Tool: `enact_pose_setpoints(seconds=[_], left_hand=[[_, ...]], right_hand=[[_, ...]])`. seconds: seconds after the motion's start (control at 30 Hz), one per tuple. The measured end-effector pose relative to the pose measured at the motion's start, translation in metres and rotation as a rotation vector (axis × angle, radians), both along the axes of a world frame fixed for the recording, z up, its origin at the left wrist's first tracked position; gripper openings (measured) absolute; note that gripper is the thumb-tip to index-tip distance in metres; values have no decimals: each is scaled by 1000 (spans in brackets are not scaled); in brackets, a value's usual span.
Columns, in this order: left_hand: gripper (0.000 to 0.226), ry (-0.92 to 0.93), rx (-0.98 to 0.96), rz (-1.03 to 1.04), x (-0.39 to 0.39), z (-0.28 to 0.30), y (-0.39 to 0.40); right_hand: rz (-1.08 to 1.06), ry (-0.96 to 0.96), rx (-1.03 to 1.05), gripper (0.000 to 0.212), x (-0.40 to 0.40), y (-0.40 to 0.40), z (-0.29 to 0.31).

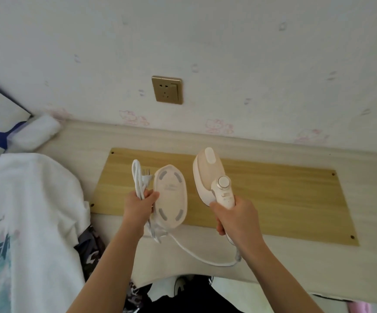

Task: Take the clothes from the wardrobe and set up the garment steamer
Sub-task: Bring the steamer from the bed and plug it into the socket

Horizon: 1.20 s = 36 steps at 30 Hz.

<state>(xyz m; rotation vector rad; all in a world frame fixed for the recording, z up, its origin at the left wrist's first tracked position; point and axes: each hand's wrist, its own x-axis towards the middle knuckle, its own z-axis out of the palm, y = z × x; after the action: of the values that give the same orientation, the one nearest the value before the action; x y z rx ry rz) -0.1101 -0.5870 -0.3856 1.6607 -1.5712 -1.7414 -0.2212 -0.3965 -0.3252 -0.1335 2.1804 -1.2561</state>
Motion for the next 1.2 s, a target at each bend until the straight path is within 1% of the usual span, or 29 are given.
enact_pose_setpoints(seconds=[0.03,0.1,0.3,0.43,0.6,0.73,0.9,1.0,1.1,1.2], left_hand=[[31,-16,1,-21,-6,-4,1],[33,-45,3,-46,-16,-9,2],[24,-86,2,-67,-46,-21,1],[13,-112,3,-99,-61,-26,1],[20,-142,37,-163,-77,-41,1],[18,-182,48,-244,-93,-56,1],[11,-206,7,-248,-105,-60,0],[19,-242,-25,-227,-106,-64,0],[11,-245,-17,-229,-108,-65,1],[23,-278,-11,-251,-111,-67,3]], right_hand=[[7,4,12,12,-6,0,-2],[13,6,23,12,-17,-1,-6],[-7,-58,38,13,-40,-1,-21],[-7,-77,52,14,-47,-1,-26],[-8,-65,64,13,-52,-3,-28],[-35,-61,93,15,-53,-4,-33],[-87,-55,116,14,-51,-6,-42],[-105,-65,134,15,-49,-7,-48],[-117,-75,138,14,-46,-11,-51],[-101,-51,148,15,-43,-13,-52]])
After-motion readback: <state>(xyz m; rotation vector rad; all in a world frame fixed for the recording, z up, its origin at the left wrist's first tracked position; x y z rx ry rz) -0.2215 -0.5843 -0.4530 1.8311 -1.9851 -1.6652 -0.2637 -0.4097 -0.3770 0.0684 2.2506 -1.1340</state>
